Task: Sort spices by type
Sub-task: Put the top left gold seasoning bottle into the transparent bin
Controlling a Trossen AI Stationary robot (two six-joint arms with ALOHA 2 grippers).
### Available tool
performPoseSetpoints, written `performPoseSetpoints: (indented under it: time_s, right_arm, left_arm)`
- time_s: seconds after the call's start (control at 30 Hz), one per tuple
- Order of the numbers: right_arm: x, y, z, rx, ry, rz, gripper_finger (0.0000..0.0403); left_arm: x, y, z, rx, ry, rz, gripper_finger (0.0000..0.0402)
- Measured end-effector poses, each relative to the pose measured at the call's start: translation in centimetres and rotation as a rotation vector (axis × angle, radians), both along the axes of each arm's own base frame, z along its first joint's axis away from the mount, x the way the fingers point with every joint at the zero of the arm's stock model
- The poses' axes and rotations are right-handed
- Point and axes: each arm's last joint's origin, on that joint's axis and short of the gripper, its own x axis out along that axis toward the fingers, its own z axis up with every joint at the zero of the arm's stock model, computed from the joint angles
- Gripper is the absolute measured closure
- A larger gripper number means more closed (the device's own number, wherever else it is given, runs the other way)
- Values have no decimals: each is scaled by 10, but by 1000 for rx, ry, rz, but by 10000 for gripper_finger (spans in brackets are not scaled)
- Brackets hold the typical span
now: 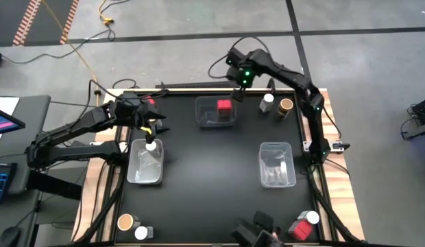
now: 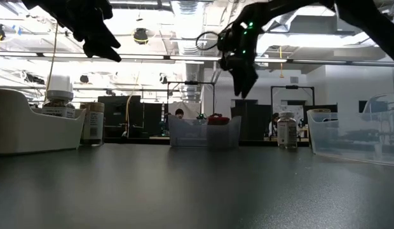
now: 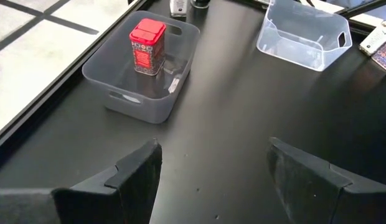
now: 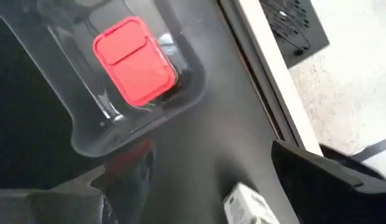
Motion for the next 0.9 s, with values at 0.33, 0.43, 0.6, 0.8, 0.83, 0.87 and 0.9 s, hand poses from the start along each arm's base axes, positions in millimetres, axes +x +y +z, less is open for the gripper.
performPoseSetpoints:
  time_s: [0.33,0.43,0.6,0.8,0.83,0.87,0.9]
  right_arm:
    - [-39,41,69,-134,-119,-159,59]
    - [-52,57,81,-157,-137,-197,65]
    - [-70,84,85,-143,-164,-226,70]
    - [-90,110,68,-137,-176,-286,70]
    - [-94,115,64,-147,-180,-296,70]
    - [-97,119,58,-152,-184,-306,70]
    - [-100,124,52,-152,-193,-307,70]
  left_arm:
    - [0,0,0,-34,-10,21,127]
    - [0,0,0,-26,-11,18,127]
    - [0,0,1,-29,-15,22,127]
    - [0,0,1,-42,-19,34,127]
    - [0,0,1,-51,-22,43,127]
    - [0,1,1,-59,-24,54,127]
    - [0,1,1,-61,-24,64,127]
